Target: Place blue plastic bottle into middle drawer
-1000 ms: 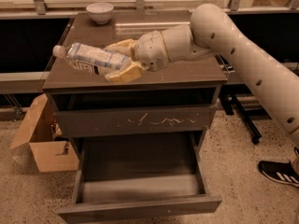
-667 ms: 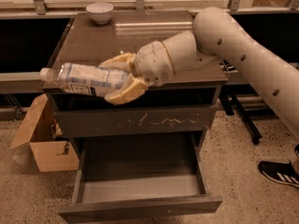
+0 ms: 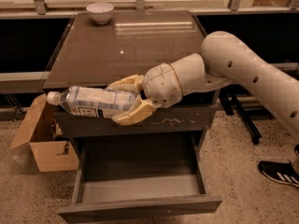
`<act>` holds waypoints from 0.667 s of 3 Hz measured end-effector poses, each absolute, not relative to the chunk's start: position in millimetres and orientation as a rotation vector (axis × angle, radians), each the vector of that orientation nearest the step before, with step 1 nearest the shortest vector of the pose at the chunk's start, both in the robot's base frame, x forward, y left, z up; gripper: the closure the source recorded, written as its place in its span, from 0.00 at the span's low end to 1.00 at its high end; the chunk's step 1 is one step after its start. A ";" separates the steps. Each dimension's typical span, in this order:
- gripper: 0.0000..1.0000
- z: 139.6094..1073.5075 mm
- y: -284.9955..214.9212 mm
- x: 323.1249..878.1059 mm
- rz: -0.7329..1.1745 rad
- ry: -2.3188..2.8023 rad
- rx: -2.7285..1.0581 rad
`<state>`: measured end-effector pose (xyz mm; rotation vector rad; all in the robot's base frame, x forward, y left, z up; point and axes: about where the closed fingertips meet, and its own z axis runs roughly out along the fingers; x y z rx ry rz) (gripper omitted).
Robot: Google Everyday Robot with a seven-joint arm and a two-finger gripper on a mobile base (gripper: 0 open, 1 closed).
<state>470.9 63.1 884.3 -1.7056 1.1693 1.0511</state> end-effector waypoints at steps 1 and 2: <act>1.00 846.3 56.5 471.6 1.063 1.271 -1.709; 1.00 799.6 38.3 461.8 1.051 1.338 -1.687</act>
Offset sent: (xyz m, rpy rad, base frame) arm -0.0202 -0.0516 -0.1425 -0.1198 0.1203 -0.1306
